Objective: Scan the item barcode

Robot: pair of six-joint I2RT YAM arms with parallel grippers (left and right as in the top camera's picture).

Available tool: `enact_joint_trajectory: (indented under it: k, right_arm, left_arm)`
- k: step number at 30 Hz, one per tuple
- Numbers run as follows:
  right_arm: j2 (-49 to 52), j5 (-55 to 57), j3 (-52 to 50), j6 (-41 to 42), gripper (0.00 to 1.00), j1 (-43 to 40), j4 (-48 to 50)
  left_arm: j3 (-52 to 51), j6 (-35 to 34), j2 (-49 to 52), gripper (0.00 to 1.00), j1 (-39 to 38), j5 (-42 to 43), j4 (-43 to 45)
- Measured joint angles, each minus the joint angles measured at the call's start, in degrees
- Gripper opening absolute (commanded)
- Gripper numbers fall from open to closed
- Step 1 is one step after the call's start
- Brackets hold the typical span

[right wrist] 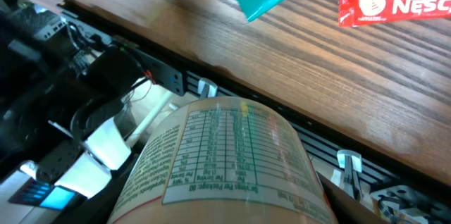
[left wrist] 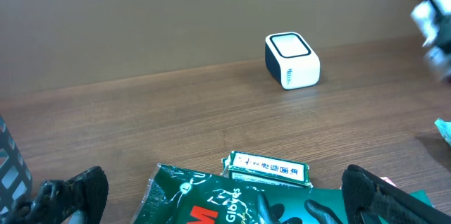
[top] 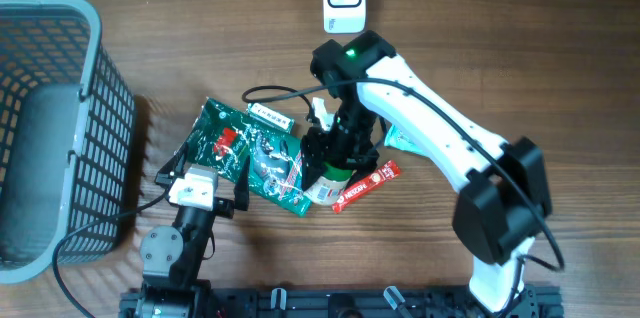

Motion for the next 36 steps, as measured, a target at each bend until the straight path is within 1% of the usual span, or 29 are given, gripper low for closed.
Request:
enact_joint_trajectory:
  k: [2,4,6,10,12,13,14,15,16,18,19,20,21,23,26,28,30,34,36]
  right_arm:
    - [-1.3,1.6,0.1,1.2,0.54,0.1,0.0]
    - [-1.5,7.0,0.1,4.0,0.53,0.1,0.3]
    - [-1.5,12.8,0.1,7.0,0.53,0.0,2.7]
    - [-1.5,23.0,2.5,10.7,0.52,-1.6,11.0]
    - [-1.5,29.9,5.2,12.6,0.54,-3.1,17.8]
    - [-1.5,34.0,6.1,13.6,0.57,-3.8,22.0]
    - [-1.5,40.2,6.6,14.7,0.64,-4.6,27.8]
    - [-1.5,46.3,6.5,15.2,0.67,-4.9,34.2]
    - [-1.5,54.4,5.9,15.6,0.67,-5.0,43.5]
    - [-1.3,62.9,3.8,13.7,0.67,-5.0,58.5]
    - [-0.9,65.7,3.0,11.5,0.65,-5.0,65.6]
    - [0.4,69.1,2.4,7.3,0.64,-5.0,75.4]
    - [1.4,70.8,2.2,4.7,0.62,-5.0,79.6]
    - [4.7,73.2,2.1,-1.9,0.61,-5.1,89.5]
    - [10.8,75.0,1.9,-10.5,0.63,-5.2,99.3]
    - [15.0,75.7,1.6,-14.8,0.64,-5.6,103.7]
    - [18.5,76.1,1.5,-18.0,0.64,-6.1,106.0]
    - [21.4,76.5,1.4,-20.2,0.63,-7.0,106.7]
    - [21.7,76.6,1.4,-20.3,0.63,-7.2,105.5]
  left_arm:
    - [0.0,0.0,0.0,1.0,0.0,0.0,0.0]
    - [0.0,0.0,0.0,1.0,0.0,0.0,0.0]
    - [0.0,0.0,0.0,1.0,0.0,0.0,0.0]
    - [0.0,0.0,0.0,1.0,0.0,0.0,0.0]
    - [0.0,0.0,0.0,1.0,0.0,0.0,0.0]
    - [0.0,0.0,0.0,1.0,0.0,0.0,0.0]
    - [0.0,0.0,0.0,1.0,0.0,0.0,0.0]
    - [0.0,0.0,0.0,1.0,0.0,0.0,0.0]
    - [0.0,0.0,0.0,0.99,0.0,0.0,0.0]
    - [0.0,0.0,0.1,1.0,0.0,0.2,0.0]
    - [0.0,0.0,0.1,1.0,0.0,0.2,0.0]
    - [0.0,0.0,0.1,1.0,0.0,0.2,0.0]
    - [0.0,0.0,0.2,1.0,0.0,0.2,0.0]
    - [0.0,0.0,0.2,1.0,0.0,0.2,0.0]
    - [0.0,0.0,0.3,1.0,0.0,0.2,0.0]
    - [0.0,0.0,0.3,1.0,0.0,0.2,0.0]
    - [0.0,0.0,0.3,1.0,0.0,0.2,0.0]
    - [0.0,0.0,0.3,1.0,0.0,0.2,0.0]
    - [0.0,0.0,0.3,1.0,0.0,0.2,0.0]
